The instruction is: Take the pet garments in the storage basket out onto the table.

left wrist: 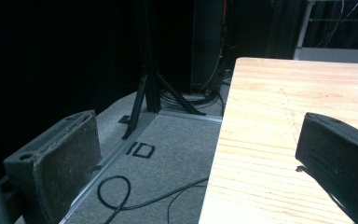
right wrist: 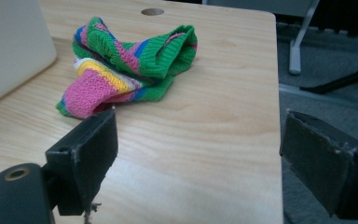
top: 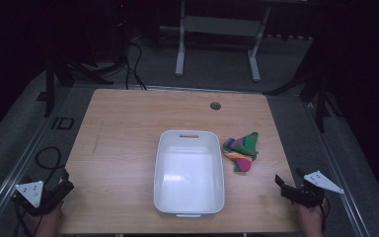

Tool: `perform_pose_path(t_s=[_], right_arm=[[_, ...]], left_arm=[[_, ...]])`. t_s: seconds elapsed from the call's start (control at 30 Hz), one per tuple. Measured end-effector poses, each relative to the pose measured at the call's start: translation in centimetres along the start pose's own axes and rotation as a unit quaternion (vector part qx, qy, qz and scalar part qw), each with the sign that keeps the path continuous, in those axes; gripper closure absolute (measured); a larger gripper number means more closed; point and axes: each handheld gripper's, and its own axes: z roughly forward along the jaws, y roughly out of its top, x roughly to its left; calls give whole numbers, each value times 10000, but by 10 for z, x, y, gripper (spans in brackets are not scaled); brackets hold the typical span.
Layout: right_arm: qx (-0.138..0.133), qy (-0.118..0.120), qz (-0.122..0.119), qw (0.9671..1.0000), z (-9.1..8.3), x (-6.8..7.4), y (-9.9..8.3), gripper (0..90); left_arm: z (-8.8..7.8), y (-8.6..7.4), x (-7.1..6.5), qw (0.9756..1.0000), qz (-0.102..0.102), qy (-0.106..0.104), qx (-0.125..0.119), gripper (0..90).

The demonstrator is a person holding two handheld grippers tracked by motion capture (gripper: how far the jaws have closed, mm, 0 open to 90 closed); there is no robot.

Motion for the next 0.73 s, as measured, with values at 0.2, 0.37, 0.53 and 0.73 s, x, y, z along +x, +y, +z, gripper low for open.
perform_pose_path(t_s=[0.2,0.37,0.53,0.73], right_arm=[[-113,-226,156,9996,-8,-1,-14,113],[-292,-357,277,9985,-8,-2,-21,112],[-281,-441,193,9984,-6,-1,-23,113],[-246,-518,239,9981,-4,-3,-24,113]], left_arm=[[0,0,0,10000,8,-1,-3,4],[0,0,0,10000,11,-4,-3,4],[0,0,0,10000,14,-13,-1,4],[0,0,0,10000,23,-17,-5,4]])
